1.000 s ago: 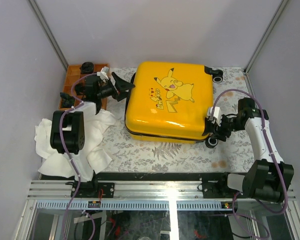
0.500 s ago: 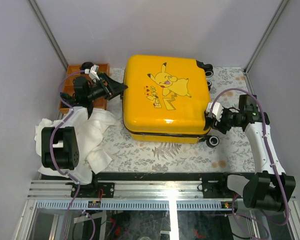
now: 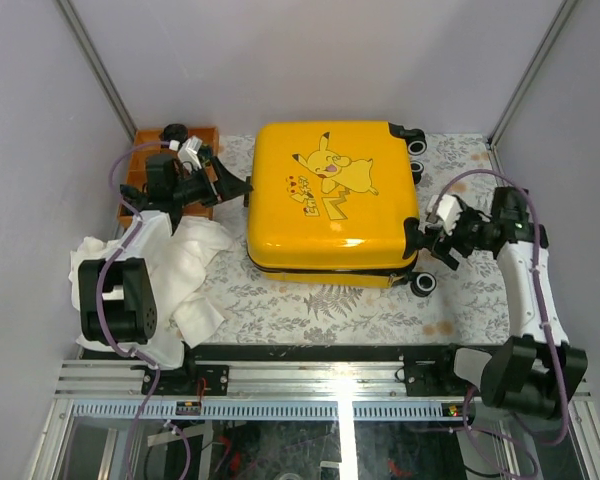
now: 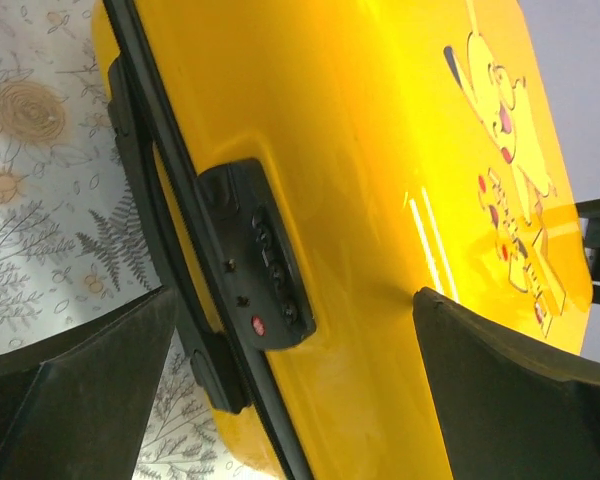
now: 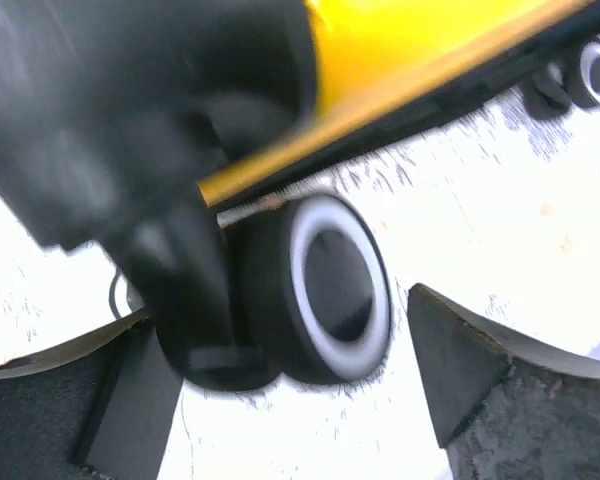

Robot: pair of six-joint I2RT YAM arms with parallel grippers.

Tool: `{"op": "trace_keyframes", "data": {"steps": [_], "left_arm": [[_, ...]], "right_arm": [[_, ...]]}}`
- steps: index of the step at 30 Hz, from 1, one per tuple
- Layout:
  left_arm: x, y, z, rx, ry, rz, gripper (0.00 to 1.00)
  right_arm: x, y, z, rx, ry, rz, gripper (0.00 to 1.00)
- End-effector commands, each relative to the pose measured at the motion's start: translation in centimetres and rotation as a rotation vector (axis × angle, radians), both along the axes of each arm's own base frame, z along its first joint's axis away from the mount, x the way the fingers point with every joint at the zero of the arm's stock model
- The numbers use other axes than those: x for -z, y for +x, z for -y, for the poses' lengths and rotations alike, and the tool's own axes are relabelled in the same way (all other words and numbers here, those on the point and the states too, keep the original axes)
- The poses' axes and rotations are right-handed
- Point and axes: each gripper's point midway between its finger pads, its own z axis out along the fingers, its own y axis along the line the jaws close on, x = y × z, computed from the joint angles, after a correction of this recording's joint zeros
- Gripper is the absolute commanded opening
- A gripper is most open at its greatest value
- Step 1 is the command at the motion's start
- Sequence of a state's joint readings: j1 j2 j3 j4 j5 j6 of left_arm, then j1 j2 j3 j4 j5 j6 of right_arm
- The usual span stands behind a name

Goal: Pack the luggage

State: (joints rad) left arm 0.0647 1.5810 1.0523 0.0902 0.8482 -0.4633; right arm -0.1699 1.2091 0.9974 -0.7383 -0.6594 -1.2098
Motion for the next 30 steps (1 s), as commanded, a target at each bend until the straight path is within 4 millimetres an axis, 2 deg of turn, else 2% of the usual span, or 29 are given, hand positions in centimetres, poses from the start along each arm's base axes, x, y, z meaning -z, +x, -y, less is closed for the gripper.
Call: {"op": "trace_keyframes", "data": {"steps": [1,3,5,7,9,11,12,15,17,20,22,23,26,30], "left_arm": [[4.0,-3.1,0.4,0.025,0.046,-0.094,1.0],[3.8,-3.2,0.4,0.006,0.036,-0.082,1.0],[3.6,-3.2,0.3,-0.013,0.028,-0.077,1.0],[3.5,-3.2,0.2,-0.023,0.024,-0.071,1.0],[3.4,-3.2,0.2,-0.022,0.02,-0.073,1.0],[3.4,-3.1,0.1,-0.027,0.012,-0.082,1.0],[3.5,-3.0,0.1,-0.032,0.007,-0.086,1.0],[3.4,-2.4,-0.1,-0.04,-0.009,-0.09,1.0],[3.2,-2.2,-0.1,-0.038,-0.008,-0.09,1.0],[3.1,-2.1,-0.1,-0.033,-0.007,-0.096,1.0],[3.0,-2.1,-0.2,-0.029,-0.003,-0.096,1.0],[2.9,-2.2,-0.2,-0.028,0.002,-0.092,1.0],[3.3,-2.4,-0.3,-0.035,0.007,-0.093,1.0],[3.6,-2.3,-0.3,-0.042,-0.01,-0.109,1.0]], "right_arm": [[-3.4,-2.5,0.7,0.115,0.083,0.05,0.93],[-2.9,-4.5,0.3,0.116,0.1,0.026,0.94],[-1.6,-6.7,-0.5,0.084,0.108,-0.012,0.93],[-0.3,-8.2,-0.9,0.067,0.102,-0.017,0.85],[1.2,-8.7,-0.8,0.076,0.083,0.005,0.74],[2.8,-8.7,-0.7,0.096,0.073,0.048,0.58],[4.4,-8.8,-0.8,0.11,0.084,0.053,0.52],[6.0,-8.2,-1.2,0.133,0.132,0.113,0.44],[6.6,-7.9,-1.5,0.139,0.157,0.131,0.45],[6.9,-7.1,-0.9,0.209,0.174,0.117,0.71],[6.7,-7.7,-0.6,0.201,0.146,0.068,0.75],[6.8,-8.1,-0.6,0.177,0.123,0.053,0.71],[7.8,-9.6,-1.5,0.089,0.11,0.061,0.53],[9.3,-10.0,-2.9,-0.005,0.126,0.161,0.43]]}}
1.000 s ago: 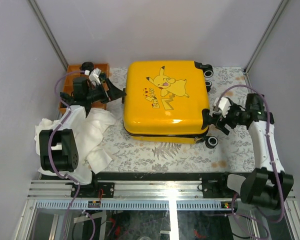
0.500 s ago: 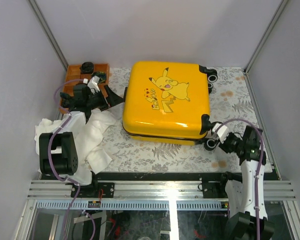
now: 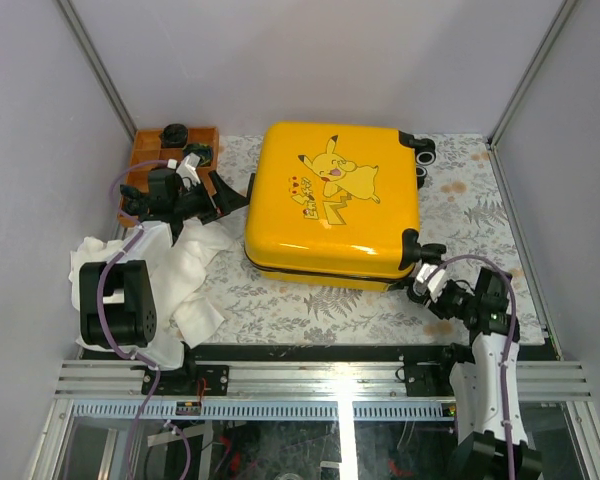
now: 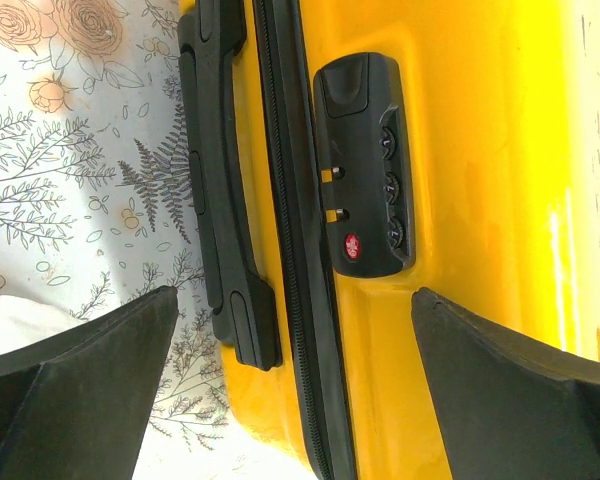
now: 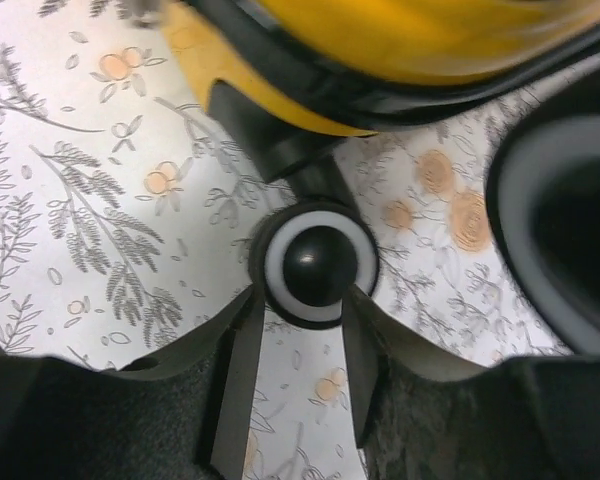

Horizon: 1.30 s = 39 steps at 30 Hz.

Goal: Pack the luggage

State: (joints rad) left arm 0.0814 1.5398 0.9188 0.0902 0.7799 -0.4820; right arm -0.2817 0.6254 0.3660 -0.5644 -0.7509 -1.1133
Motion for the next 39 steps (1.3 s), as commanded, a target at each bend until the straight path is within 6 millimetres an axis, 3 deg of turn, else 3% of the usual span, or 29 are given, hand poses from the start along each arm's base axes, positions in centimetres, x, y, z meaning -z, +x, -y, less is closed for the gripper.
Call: {"op": "trace_keyframes", "data": {"steps": [1,4,7,15,18,23,26,32,36,39], "left_arm": [[-0.4,-0.3,0.9,0.039,-0.023,0.001,1.0],[-0.3,0.1,0.8,0.032,-0.02,-0.001,1.0],[-0.4,0.4,0.7,0.032,-0.017,-0.004,1.0],[-0.7,1.0,0.0,0.021,-0.017,-0.01,1.0],[-0.4,1.4,-0.3,0.023,-0.012,-0.021,1.0],[-0.7,2.2,-0.3,0.034,-0.003,-0.014,1.0],[-1.3,2.2,-0.3,0.046,0.008,0.01,1.0],[-2.5,1.3,-0.6,0.07,0.079,0.09,1.0],[-3.8,1.2,-1.4,0.059,0.164,0.171,1.0],[-5.1,1.4,-2.4,0.061,0.277,0.251,1.0]], "right_arm": [[1.4,-0.6,-2.0,-0.138,0.008,0.08,0.42],[3.4,0.2,-1.9,-0.134,-0.017,0.023,0.4],[3.8,3.0,-1.3,-0.078,-0.015,0.015,0.4],[1.9,14.4,1.2,0.135,0.027,0.106,0.38],[0.4,19.2,2.0,0.167,0.031,0.178,0.38],[-1.2,23.8,3.6,0.208,-0.005,0.249,0.41],[-2.9,22.0,4.1,0.179,0.026,0.198,0.46],[-2.9,13.2,4.8,0.126,0.063,0.014,0.66],[-3.6,9.3,2.9,0.103,0.155,-0.085,0.71],[-5.7,8.8,0.9,0.143,0.325,-0.101,0.74]]}}
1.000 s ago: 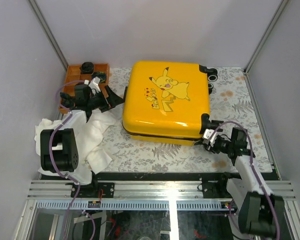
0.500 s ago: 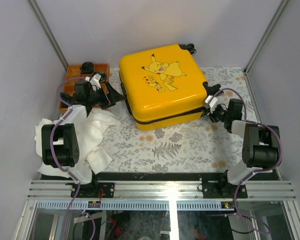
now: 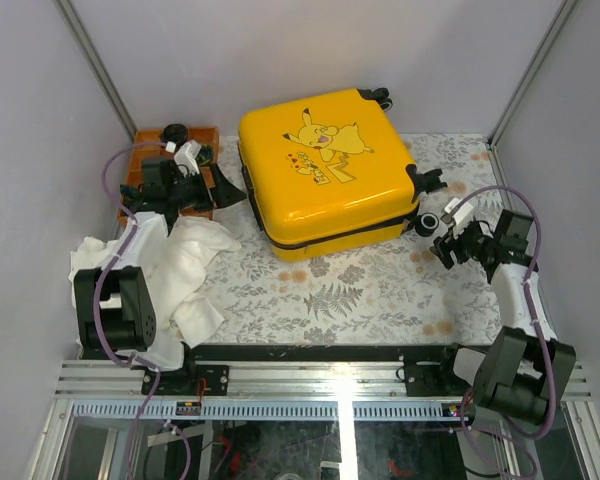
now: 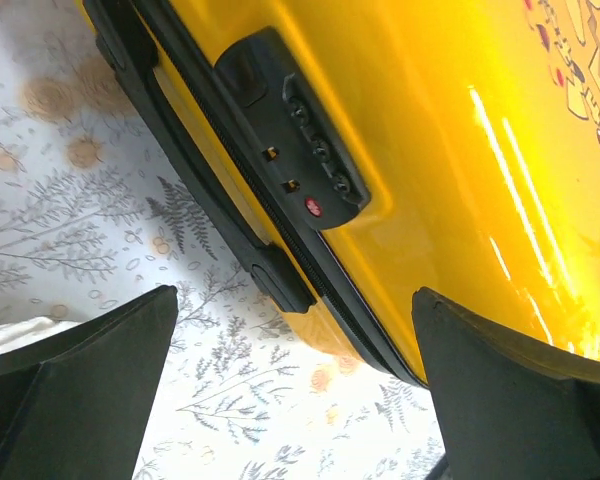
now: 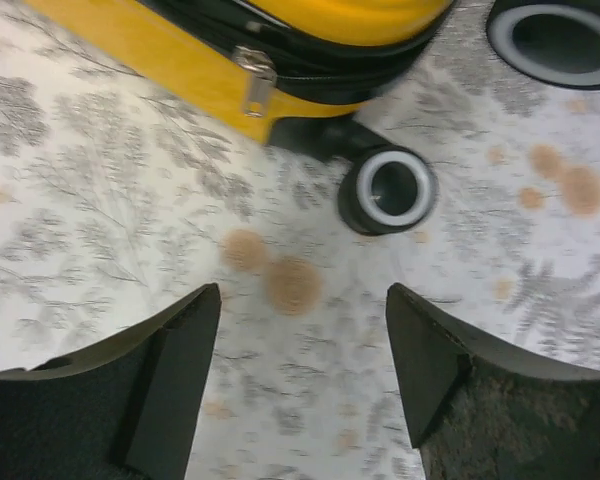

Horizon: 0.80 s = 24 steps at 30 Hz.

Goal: Pack the luggage

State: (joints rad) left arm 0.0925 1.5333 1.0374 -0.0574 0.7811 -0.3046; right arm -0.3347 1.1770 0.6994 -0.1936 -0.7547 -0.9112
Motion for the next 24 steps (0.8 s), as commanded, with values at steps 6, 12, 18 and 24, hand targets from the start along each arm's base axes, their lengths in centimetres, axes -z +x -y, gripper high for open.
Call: {"op": "trace_keyframes", "data": {"steps": [6,12,18,24], "left_arm": [[-8.6,1.6,-2.4,0.054,0.325,0.382,1.0],[-11.7,3.4,-2.1,0.072,0.317,0.432,1.0],[-12.4,4.1,-2.3,0.084,0.412,0.408,1.0],[-11.6,4.5,-3.1,0.078,0.497,0.395,1.0]], "right_arm": [[-1.9,-0.8,-5.2,0.106,0.489,-0.089,0.73],[-1.8,2.5,-6.1,0.144,0.572,-0.006,0.71],[-1.0,4.8,-5.9,0.141,0.576,0.049,0.69],[-1.1,5.8,-7.3,0.097,0.586,0.064,0.64]]}}
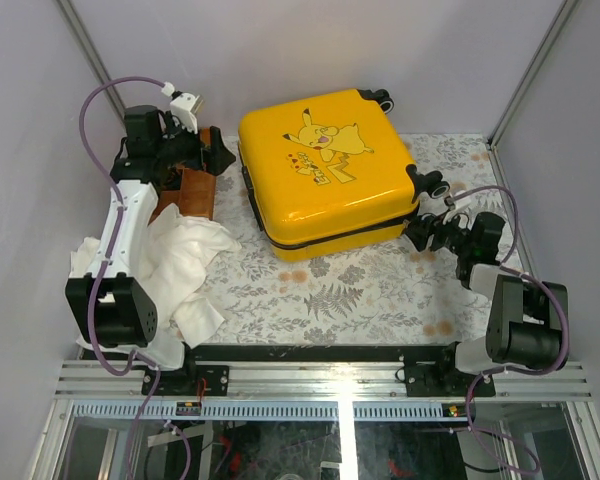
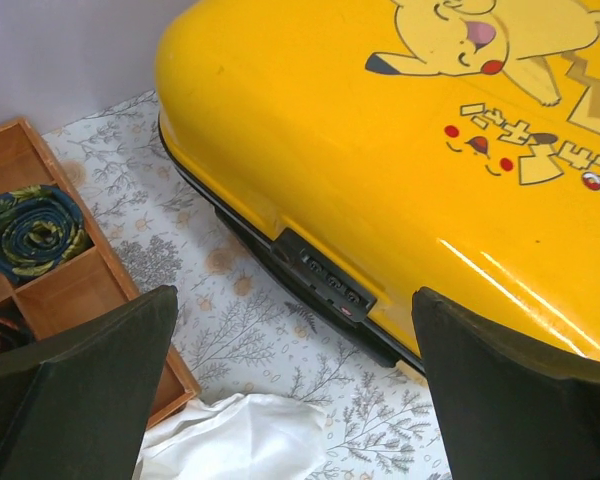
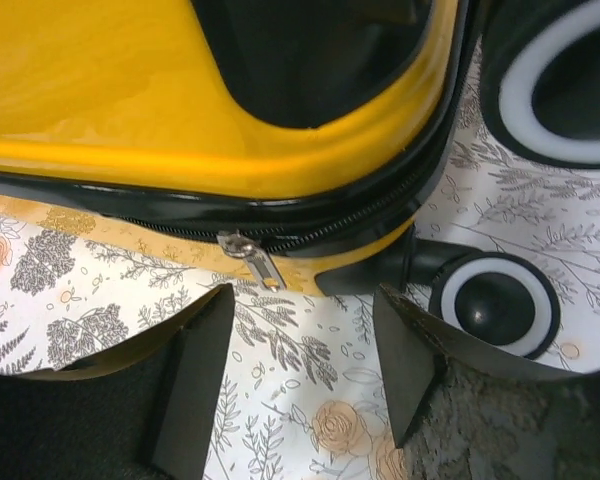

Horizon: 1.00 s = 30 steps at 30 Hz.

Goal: Pack the luggage

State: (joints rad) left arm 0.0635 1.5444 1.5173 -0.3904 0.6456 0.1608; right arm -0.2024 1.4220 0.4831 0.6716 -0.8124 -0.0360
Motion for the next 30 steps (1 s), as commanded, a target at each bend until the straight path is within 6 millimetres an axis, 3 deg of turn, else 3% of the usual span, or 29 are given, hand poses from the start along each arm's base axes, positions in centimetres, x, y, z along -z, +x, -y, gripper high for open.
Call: {"op": "trace_keyframes", "data": {"steps": [1,8,14,19,25,30], "left_arm": [[1.0,0.4,-0.7,-0.013,0.092,-0.009,1.0],[1.3,1.3,1.5,0.058,0.139,0.026,1.0],[1.7,1.4,3.5,0.108,0.146,0.031,1.0],[2.1,0.3,4.9,0.181,0.235,0.067,1.0],[3.8,0.2,3.9,0.099,0.164,-0.037,1.0],[5.6,-0.9,4.0,0.123,0.156,-0.083,0.99]], "right_arm": [[-3.1,2.0,-1.1,-0.02,-0.006,0.149,0.63],[-2.5,2.2,-1.7,0.024,-0.029,0.148,0.53],[-1.4,2.6,-1.5,0.052,-0.041,0.141,0.36],[-1.6,2.7,-1.7,0.04,-0.035,0.151,0.16],[-1.8,1.7,-1.9,0.01,-0.069,0.153,0.0],[-1.3,1.3,-0.5,0.05,-0.136,0.13,0.0]]}}
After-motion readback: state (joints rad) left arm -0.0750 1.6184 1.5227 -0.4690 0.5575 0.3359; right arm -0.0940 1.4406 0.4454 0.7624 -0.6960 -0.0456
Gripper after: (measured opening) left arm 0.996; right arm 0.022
